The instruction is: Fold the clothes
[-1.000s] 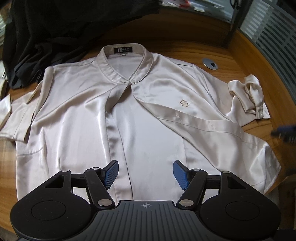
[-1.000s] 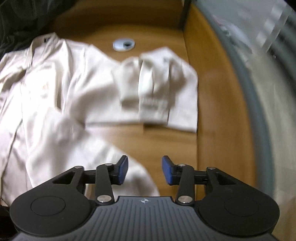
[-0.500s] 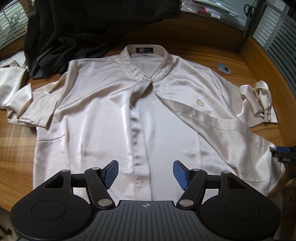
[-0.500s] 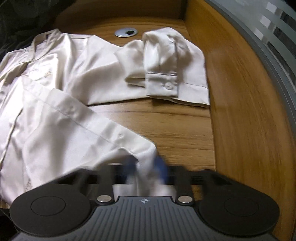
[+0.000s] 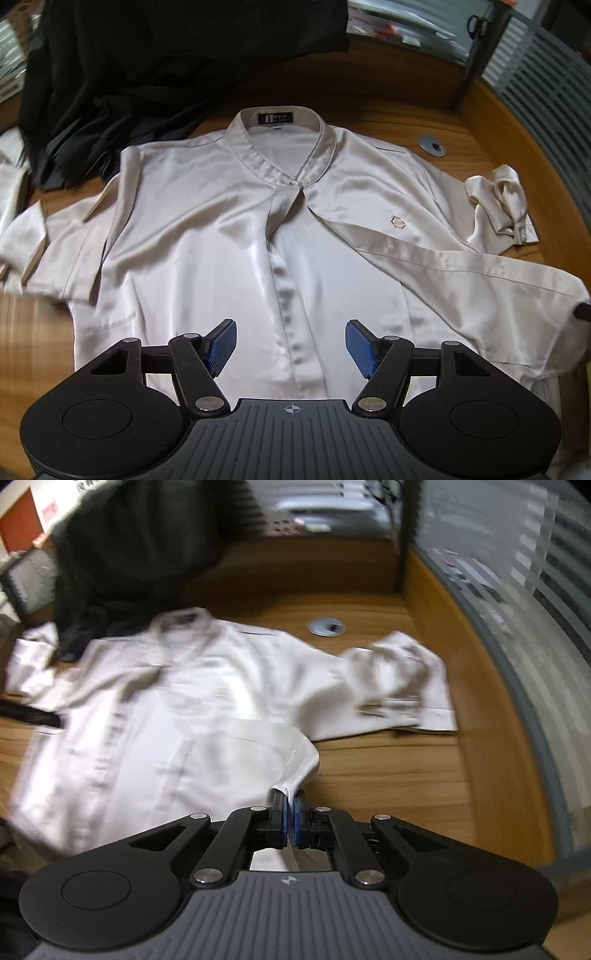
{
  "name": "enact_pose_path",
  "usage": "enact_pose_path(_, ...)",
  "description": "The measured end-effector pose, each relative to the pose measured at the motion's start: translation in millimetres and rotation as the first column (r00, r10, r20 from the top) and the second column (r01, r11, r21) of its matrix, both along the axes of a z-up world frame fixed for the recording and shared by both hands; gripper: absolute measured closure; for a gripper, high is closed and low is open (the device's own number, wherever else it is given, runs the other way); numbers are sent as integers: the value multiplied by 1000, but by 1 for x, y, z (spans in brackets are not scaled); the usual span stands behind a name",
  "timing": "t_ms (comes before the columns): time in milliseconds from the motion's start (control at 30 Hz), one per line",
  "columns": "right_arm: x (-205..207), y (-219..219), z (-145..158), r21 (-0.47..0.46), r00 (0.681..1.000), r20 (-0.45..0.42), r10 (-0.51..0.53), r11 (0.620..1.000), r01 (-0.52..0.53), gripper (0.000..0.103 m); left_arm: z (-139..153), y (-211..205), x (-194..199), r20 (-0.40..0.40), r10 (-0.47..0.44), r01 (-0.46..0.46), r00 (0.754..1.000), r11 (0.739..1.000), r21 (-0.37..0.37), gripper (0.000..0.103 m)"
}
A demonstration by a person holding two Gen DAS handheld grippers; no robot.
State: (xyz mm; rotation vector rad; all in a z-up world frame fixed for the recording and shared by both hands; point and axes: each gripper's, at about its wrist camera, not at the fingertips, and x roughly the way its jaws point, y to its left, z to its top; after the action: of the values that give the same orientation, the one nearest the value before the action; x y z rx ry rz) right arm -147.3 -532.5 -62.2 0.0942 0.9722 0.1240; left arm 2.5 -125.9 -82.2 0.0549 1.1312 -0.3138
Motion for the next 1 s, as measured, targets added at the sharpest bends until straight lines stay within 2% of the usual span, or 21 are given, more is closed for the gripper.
enact_pose_path(133,-30,65,13,29,1000,-6,4,1000,-4,100,-4,19,16,-7,-84,84,996,996,-14,35)
enact_pose_path(267,-51,132,11,48,999,-32,13,999,-11,100,-12,41,28,-13,-171,171,985,985,-17,35)
enact_pose_path(433,-72,204,-11,69,997,-76,34,997,-28,100,-20,62,41,-11,-246,246,969,969,4,35)
enact_pose_path(633,-83,256,-55,130,986,-154,64,991,-44,99,-19,73,52,6,-293,293,956,956,25,35)
enact_pose_path(767,-88,279,-81,157,974,-200,109,984,-78,98,-21,67,53,-1,-318,318,948,947,31,35)
enact_pose_path(867,-94,282,-87,148,973,-201,110,986,-81,86,-23,54,49,-13,-335,335,942,942,10,35)
enact_pose_path(1000,-102,241,-90,146,984,-175,-44,987,70,80,-30,30,40,-27,-365,364,931,931,-35,35)
